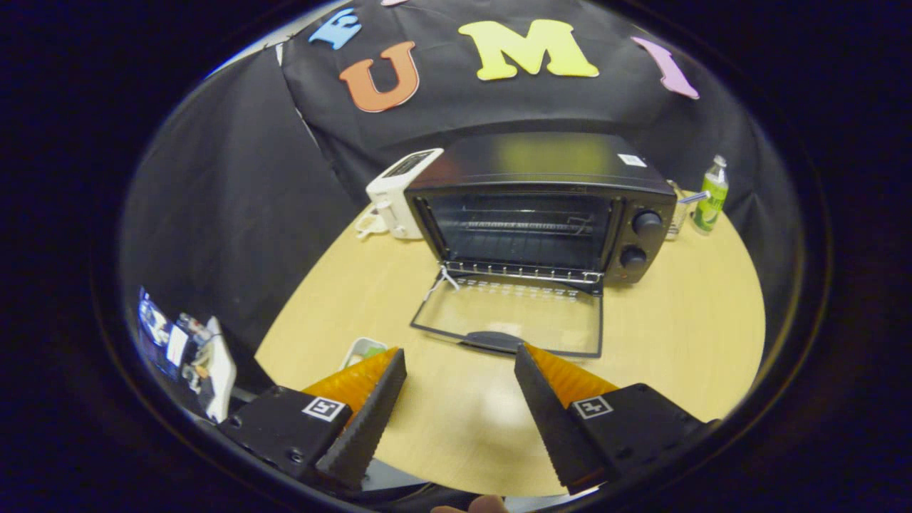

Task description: Open the toaster oven, put the food inside, and close the toaster oven door.

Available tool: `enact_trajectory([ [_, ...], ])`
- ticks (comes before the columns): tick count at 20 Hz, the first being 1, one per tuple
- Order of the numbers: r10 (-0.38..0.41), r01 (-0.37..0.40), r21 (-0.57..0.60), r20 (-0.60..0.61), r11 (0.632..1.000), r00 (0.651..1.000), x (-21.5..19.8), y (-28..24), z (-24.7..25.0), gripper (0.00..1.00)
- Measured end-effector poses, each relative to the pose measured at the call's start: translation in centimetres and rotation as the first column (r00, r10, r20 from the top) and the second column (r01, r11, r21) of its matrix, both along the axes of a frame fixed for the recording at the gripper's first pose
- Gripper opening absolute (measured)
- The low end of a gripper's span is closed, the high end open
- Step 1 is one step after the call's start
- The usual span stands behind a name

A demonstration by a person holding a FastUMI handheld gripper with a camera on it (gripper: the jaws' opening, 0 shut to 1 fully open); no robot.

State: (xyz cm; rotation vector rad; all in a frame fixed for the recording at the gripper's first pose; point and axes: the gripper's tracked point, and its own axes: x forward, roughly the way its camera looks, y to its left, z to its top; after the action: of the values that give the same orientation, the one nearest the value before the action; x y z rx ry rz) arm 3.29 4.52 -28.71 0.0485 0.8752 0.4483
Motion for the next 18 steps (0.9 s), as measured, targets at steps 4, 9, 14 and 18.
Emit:
enact_trajectory([
  [4,0.092,-0.076,0.118,-0.133,0.990,0.987,-2.8,1.9,2.0,1.00],
  [9,0.139,-0.063,0.236,-0.322,0.970,0.936,-5.1,5.0,0.0,0.97],
  [14,0.143,-0.019,0.268,-0.452,0.963,0.881,-5.4,7.5,-4.6,0.88],
  [18,0.139,0.030,0.287,-0.550,0.957,0.823,-5.6,8.7,-8.2,0.82],
])
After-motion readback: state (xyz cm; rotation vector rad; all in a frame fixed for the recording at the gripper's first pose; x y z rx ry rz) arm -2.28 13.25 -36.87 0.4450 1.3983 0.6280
